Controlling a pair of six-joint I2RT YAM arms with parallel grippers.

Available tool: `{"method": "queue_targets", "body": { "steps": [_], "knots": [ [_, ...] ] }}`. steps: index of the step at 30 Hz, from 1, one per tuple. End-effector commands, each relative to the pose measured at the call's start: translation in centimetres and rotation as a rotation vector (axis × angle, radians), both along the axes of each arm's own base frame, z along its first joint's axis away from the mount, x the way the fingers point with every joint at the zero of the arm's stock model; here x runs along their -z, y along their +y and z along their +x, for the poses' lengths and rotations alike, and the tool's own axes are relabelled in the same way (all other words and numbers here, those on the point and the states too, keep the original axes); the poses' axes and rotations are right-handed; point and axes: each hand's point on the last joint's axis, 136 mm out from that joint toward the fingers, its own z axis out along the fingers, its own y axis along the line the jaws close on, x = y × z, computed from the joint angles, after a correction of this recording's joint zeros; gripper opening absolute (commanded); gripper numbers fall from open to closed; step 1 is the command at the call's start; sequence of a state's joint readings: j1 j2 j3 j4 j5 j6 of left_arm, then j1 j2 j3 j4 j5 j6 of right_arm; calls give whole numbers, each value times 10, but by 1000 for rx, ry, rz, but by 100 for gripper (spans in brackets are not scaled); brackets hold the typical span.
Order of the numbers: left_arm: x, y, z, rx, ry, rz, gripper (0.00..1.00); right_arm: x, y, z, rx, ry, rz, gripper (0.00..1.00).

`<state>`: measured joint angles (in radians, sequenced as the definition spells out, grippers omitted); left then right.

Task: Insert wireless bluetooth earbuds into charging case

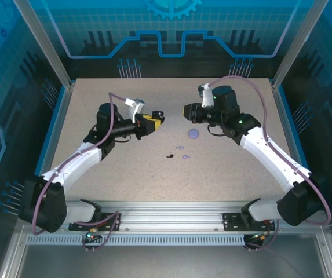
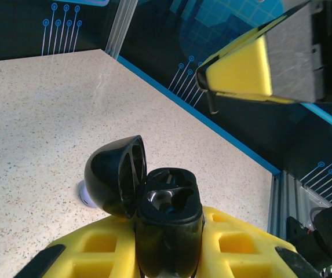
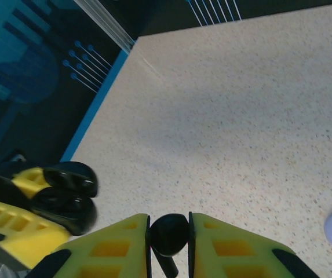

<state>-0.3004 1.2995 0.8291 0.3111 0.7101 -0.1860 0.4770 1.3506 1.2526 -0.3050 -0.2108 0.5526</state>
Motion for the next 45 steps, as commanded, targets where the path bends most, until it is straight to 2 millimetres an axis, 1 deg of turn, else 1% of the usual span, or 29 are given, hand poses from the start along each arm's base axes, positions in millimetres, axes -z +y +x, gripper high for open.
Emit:
{"method": "queue_targets", "body": {
  "steps": [1,8,12,15,25,34,45],
  "knots": [
    [-20,-7,5,-11,-50,-42,21,-51,10,-5,-38,-120,87,22],
    [-35,-22,4,-37,-100,-79,21,-92,26,-15,-82,-243,151,23],
    [-45,-24,6,-59,-125,-102,21,-110,33,-22,-99,-303,178,23],
    [-53,-26,5,-61,-145,-127,21,-117,36,-25,-101,-335,188,23],
    [-76,-34,3,-60,-189,-178,21,-125,43,-35,-120,-379,215,24],
    [-95,-43,-3,-41,-212,-208,21,-121,48,-35,-123,-386,204,24],
    [-109,-45,-9,-25,-219,-228,21,-120,54,-37,-147,-391,192,24]
  ]
}}
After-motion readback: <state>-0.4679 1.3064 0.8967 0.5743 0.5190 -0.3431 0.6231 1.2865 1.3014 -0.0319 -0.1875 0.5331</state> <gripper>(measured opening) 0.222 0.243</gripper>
